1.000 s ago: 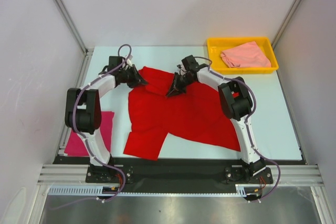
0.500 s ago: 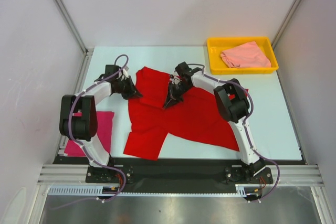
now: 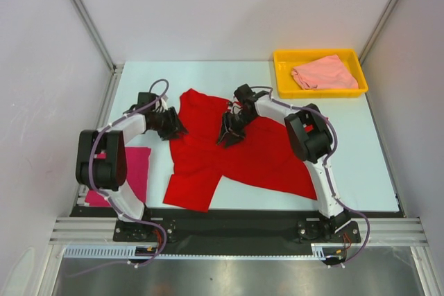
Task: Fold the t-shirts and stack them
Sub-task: Fold the tshirt
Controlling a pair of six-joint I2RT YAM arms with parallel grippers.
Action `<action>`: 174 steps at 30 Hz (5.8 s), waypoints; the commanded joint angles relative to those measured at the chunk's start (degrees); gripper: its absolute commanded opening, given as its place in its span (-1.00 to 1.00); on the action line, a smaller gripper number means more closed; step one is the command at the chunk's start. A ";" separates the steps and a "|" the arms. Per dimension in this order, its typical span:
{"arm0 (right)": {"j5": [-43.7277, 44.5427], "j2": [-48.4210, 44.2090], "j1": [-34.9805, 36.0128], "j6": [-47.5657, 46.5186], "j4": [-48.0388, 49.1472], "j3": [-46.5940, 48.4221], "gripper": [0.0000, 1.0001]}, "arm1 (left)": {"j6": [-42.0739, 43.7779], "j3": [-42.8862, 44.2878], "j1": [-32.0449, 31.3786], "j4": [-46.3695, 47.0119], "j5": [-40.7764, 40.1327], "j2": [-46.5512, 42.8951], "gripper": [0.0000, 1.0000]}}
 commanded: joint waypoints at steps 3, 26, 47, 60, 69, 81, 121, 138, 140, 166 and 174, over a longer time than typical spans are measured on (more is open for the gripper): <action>7.18 -10.43 -5.69 -4.82 -5.71 -0.24 0.03 | 3.67 -1.05 0.72 2.32 -6.74 -10.99 0.26; 24.42 -33.12 -43.05 -7.90 -3.60 -22.31 0.50 | 13.53 57.28 -0.77 2.69 -6.58 35.65 0.40; 23.28 -27.77 -52.12 -10.72 -1.41 -22.75 0.50 | 11.60 62.86 -1.21 -11.39 -1.38 42.88 0.12; 23.10 -21.79 -51.68 -12.21 3.42 -19.77 0.48 | 9.49 60.13 1.16 -9.54 -1.39 41.12 -0.61; 23.46 -12.22 -49.92 -13.44 4.66 -10.10 0.29 | 2.98 56.17 3.97 -1.19 4.24 39.89 -0.87; 23.81 -11.06 -48.42 -13.00 8.43 -11.76 0.08 | -0.71 53.63 3.97 3.82 8.46 40.24 -0.93; 35.27 -43.38 -48.69 -8.53 -9.85 -31.25 0.43 | 2.46 19.33 -0.06 -3.83 -20.72 -0.86 0.19; 26.36 -62.83 -29.26 -3.25 -8.69 -48.42 0.36 | -1.23 -15.80 -5.87 -9.80 -15.89 -25.24 -0.09; 26.44 -64.23 -29.26 -3.51 -9.49 -47.98 0.36 | -2.20 -17.21 -5.87 -9.02 -13.88 -25.50 -0.09; 23.72 -64.42 -41.48 -5.44 -11.78 -50.26 0.32 | -7.48 -22.22 -5.87 -12.44 -7.10 -30.07 -0.15; 26.61 -62.75 -46.22 -3.69 -10.72 -53.24 0.30 | -7.74 -22.40 -5.78 -9.98 -7.36 -28.84 -0.48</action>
